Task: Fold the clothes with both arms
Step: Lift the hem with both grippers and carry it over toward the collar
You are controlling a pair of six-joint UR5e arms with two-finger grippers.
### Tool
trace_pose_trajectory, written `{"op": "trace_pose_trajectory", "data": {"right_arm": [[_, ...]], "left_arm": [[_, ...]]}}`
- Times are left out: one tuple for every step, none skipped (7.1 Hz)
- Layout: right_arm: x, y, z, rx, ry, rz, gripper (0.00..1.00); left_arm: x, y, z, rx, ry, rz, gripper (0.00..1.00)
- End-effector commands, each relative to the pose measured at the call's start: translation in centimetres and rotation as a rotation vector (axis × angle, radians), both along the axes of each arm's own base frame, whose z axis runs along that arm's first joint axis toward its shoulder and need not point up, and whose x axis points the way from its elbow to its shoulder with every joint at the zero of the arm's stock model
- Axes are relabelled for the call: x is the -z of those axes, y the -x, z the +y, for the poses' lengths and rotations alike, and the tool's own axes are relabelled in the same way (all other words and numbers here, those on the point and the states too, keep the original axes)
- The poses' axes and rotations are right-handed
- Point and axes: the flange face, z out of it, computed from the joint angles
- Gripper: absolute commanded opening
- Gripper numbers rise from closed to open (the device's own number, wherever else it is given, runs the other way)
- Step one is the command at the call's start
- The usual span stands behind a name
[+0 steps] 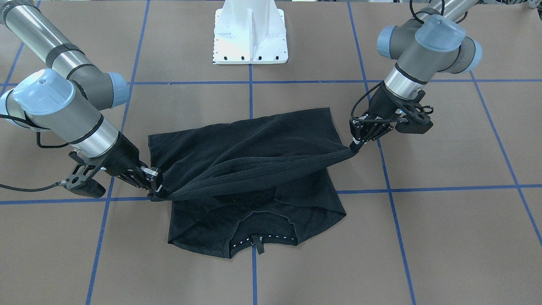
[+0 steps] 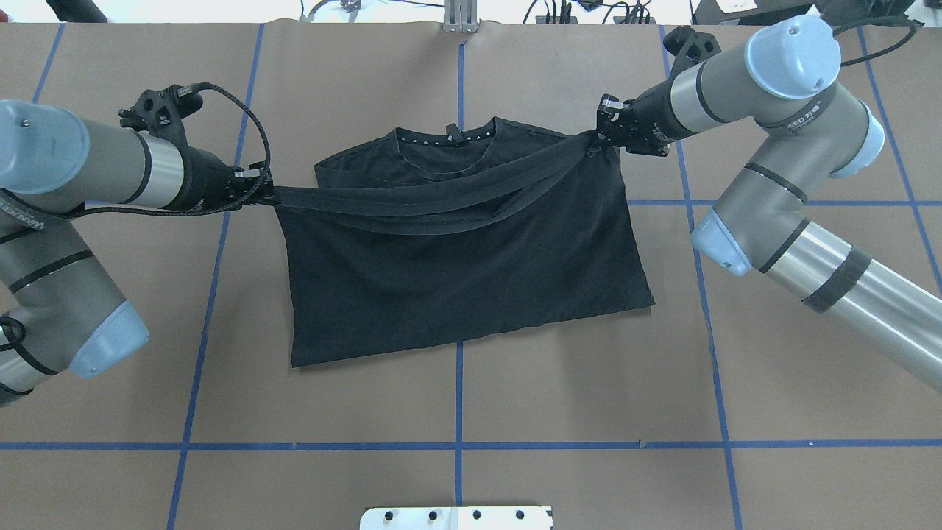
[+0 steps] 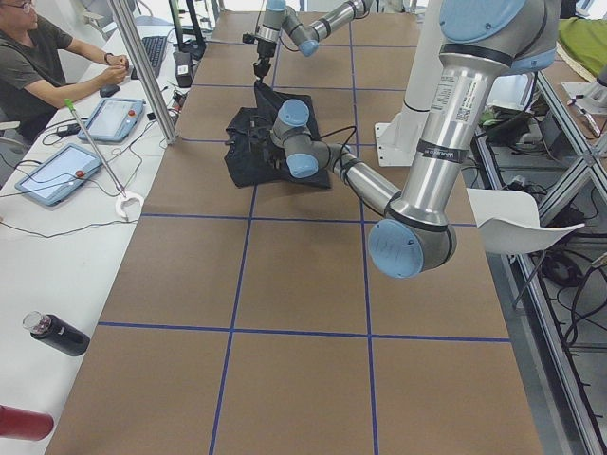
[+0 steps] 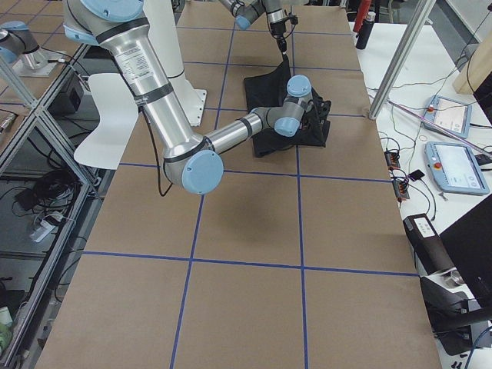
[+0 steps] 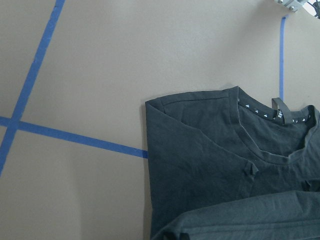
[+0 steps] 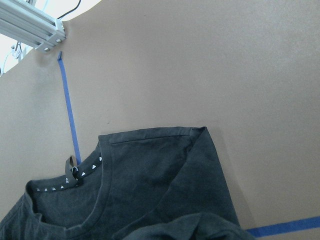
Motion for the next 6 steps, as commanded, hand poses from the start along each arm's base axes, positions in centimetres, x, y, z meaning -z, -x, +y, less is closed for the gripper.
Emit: {"op": "trace_pose_trajectory", "data": {"right_arm": [[0.6, -1.0, -0.4, -0.014, -0.017, -0.016, 0.00], [0.9, -1.8, -0.7, -0.026, -0.020, -0.021, 0.00], [1.0, -1.9, -0.9, -0.031, -0.024, -0.018, 0.00], [1.0, -2.0, -1.0, -0.034, -0.026, -0.017, 0.00], [0.9, -2.1, -1.2, -0.058, -0.033, -0.009, 0.00], [1.4, -1.7, -2.1, -0.081, -0.039, -0.001, 0.00]], "left_arm": [[0.6, 1.9, 1.5, 0.004, -0.009, 0.010, 0.00], [0.5, 3.0, 2.4, 0.006, -0.012, 0.013, 0.00], [-0.2, 3.1, 2.2, 0.010, -0.007, 0.001, 0.00], [-1.1, 2.7, 1.7, 0.016, 0.005, -0.015, 0.00], [-1.8, 1.7, 1.2, 0.012, 0.022, -0.025, 0.00], [-1.9, 0.9, 0.5, 0.012, 0.027, -0.029, 0.00]]}}
